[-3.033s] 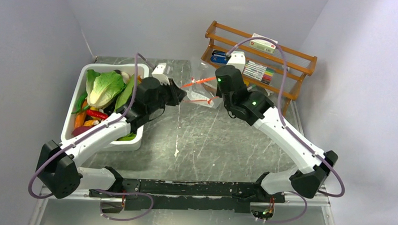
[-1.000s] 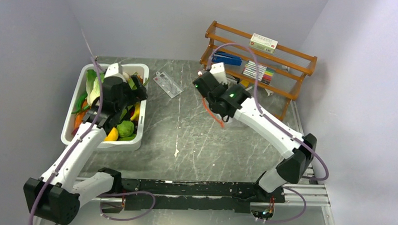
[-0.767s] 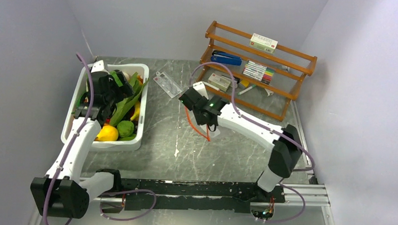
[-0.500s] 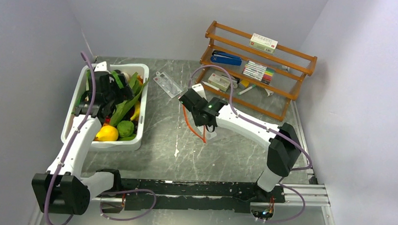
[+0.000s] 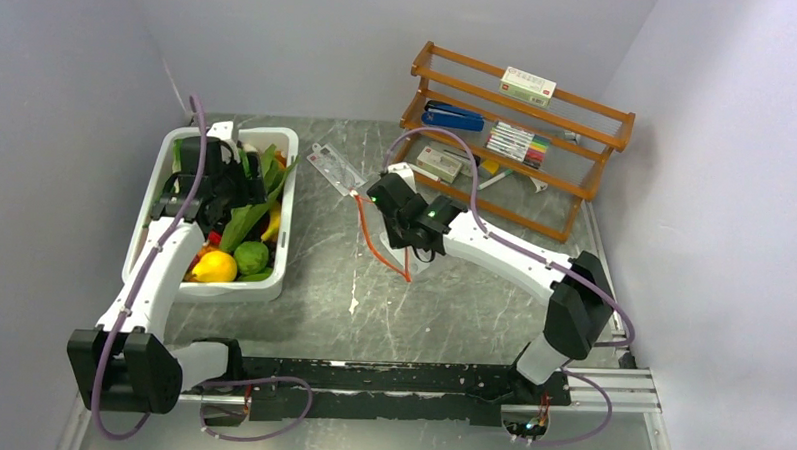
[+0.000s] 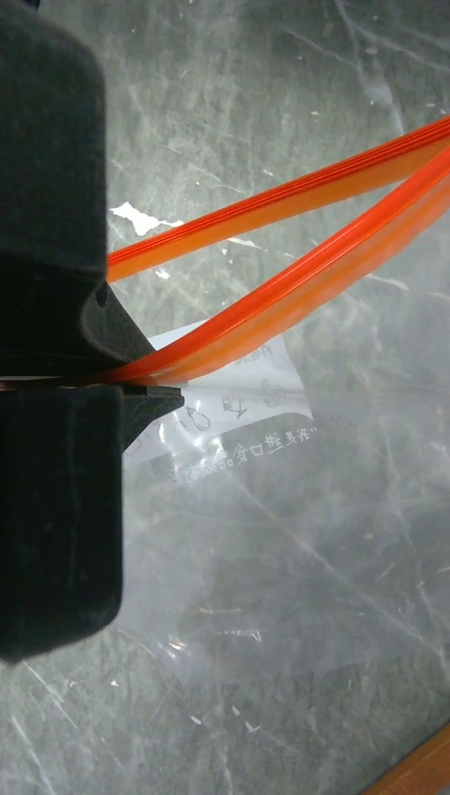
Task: Place the food in the zip-top bag and seal the zipper
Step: Pick up the fake vegetable from the bin.
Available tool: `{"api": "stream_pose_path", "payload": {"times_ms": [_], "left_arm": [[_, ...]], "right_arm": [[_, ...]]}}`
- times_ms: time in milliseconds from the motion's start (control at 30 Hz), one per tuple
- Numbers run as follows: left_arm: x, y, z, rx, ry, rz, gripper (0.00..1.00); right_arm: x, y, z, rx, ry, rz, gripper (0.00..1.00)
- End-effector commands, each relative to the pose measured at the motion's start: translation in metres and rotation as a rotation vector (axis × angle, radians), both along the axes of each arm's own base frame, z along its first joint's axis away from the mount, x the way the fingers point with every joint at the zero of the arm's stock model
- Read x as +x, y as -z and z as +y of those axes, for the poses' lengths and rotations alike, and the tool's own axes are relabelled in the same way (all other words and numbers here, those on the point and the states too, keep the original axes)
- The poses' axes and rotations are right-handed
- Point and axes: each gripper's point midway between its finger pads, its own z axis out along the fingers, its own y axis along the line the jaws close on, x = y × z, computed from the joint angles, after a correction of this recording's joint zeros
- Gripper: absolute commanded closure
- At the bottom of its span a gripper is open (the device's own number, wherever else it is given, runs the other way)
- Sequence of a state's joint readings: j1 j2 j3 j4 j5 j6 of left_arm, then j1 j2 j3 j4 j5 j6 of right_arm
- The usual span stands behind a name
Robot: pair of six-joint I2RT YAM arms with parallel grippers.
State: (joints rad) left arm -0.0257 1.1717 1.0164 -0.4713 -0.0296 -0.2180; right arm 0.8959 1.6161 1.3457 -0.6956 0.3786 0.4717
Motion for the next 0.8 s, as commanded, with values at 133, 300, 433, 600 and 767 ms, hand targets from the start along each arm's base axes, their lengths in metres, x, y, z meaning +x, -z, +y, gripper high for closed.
{"api": "stream_pose_path", "payload": {"times_ms": [133,300,433,600,767], "left_arm": [[-0.006,0.015,0.003,0.085,0.092,0.069,0.18],[-0.003,0.032,-0.001,0.095,0.144,0.079,0.2],[0.002,0.053,0.004,0.122,0.148,0.157,0.24],[0.005,0.068,0.011,0.152,0.13,0.207,0.25],[0.006,0.072,0.003,0.116,0.157,0.232,0.46]], "right_arm": [[0.0,-0.016,0.0,0.051,-0.006,-0.038,1.0],[0.001,-0.019,-0.002,0.045,-0.008,-0.045,1.0],[-0.001,-0.021,-0.002,0.056,-0.01,-0.05,1.0],[-0.003,-0.024,-0.002,0.076,-0.013,-0.052,1.0],[-0.003,-0.025,-0.004,0.084,-0.004,-0.061,1.0]]}}
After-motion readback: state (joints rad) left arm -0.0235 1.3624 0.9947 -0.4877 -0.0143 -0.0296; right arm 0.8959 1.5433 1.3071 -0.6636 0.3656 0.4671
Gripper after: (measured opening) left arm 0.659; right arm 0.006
